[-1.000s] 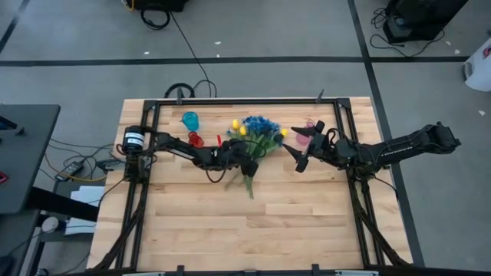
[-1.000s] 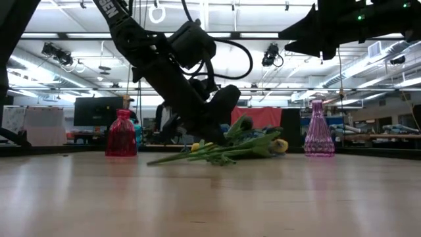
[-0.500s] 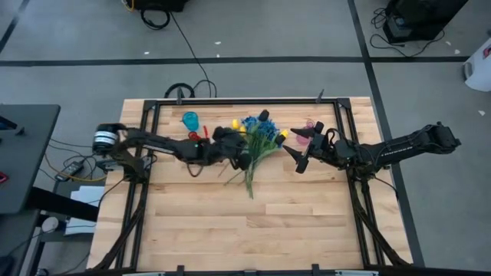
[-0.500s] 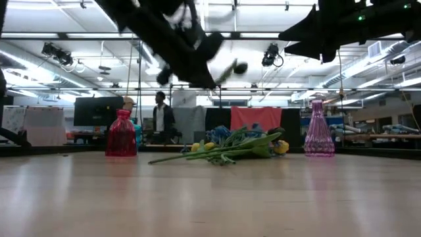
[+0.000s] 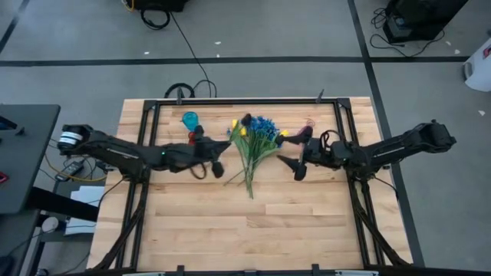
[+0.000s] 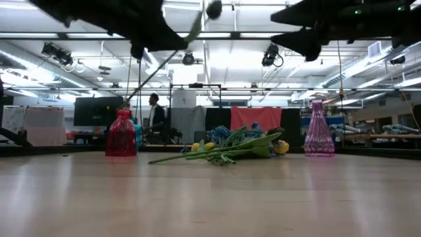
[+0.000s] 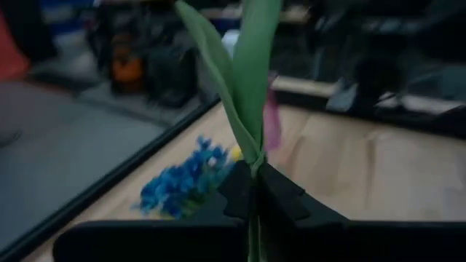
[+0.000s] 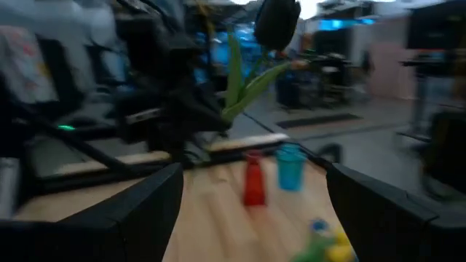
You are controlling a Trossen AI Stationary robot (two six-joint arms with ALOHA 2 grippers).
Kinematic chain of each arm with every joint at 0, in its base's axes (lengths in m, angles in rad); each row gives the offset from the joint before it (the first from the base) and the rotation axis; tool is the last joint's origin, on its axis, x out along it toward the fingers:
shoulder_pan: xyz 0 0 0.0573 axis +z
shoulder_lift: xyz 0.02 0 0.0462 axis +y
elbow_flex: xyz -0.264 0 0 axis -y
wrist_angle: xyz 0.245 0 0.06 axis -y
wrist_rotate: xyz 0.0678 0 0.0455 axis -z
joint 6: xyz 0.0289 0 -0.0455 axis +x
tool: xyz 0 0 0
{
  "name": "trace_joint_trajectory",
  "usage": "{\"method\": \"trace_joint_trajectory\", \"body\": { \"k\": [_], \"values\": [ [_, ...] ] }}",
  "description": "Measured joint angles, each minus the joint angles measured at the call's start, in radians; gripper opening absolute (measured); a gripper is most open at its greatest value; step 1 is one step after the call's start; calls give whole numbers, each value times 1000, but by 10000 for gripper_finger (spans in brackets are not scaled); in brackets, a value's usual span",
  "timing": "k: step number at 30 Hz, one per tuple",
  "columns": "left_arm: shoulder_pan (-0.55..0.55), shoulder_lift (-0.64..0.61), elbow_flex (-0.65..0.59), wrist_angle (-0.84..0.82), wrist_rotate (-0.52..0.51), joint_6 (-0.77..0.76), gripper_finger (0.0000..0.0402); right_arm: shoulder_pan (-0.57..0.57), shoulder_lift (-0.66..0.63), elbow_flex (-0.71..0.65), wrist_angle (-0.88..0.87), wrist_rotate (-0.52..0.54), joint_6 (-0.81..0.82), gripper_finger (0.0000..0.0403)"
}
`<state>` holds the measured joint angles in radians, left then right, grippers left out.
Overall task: Sort flowers into vase by color
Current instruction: Put the black flower into the red vase
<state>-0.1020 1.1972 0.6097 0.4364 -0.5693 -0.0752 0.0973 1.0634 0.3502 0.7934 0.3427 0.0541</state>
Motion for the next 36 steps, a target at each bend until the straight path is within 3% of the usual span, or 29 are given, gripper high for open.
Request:
{"method": "trace_joint_trajectory", "body": {
  "k": [7, 17, 27, 36],
  "values": [
    [2, -140, -171, 127, 86, 192, 21, -40, 325, 63, 364, -1, -38, 347],
    [70, -380, -304, 100, 267, 280, 21, -122, 685, 402, 234, -4, -57, 347],
    [84, -579, -409, 90, 340, 263, 21, -132, 848, 573, 231, -1, -6, 347],
    [139, -627, -420, 87, 460, 335, 21, -117, 934, 681, 191, 134, 14, 347]
  ]
}}
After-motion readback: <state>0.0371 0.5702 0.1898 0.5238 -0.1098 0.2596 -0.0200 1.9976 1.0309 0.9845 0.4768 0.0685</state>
